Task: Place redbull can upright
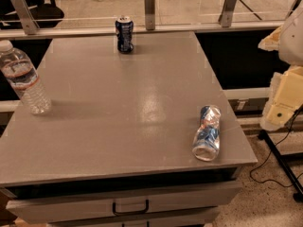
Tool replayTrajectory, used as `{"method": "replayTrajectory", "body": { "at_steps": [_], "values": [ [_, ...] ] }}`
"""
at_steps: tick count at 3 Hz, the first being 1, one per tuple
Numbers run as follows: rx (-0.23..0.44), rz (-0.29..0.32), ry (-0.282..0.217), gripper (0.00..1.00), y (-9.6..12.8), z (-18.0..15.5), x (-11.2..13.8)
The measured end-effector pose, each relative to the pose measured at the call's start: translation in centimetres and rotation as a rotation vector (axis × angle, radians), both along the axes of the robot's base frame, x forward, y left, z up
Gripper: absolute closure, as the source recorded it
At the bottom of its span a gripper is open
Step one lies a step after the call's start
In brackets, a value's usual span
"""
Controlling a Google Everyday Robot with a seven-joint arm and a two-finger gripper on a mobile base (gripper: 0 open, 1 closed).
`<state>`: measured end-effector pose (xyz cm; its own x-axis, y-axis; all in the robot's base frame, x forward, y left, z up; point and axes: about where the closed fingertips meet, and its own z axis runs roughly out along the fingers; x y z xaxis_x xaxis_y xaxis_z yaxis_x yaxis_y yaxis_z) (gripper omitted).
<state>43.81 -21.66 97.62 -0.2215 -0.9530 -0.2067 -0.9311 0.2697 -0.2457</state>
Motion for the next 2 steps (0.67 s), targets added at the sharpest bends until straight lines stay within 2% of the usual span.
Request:
{"method": "replayTrajectory", "body": {
  "at_steps": [1, 2],
  "values": [
    [0.0, 0.0, 0.0, 0.0, 0.0, 0.0, 0.0],
    [0.021, -0.025, -0.004, 0.0, 0.11, 0.0, 0.17]
  ]
}}
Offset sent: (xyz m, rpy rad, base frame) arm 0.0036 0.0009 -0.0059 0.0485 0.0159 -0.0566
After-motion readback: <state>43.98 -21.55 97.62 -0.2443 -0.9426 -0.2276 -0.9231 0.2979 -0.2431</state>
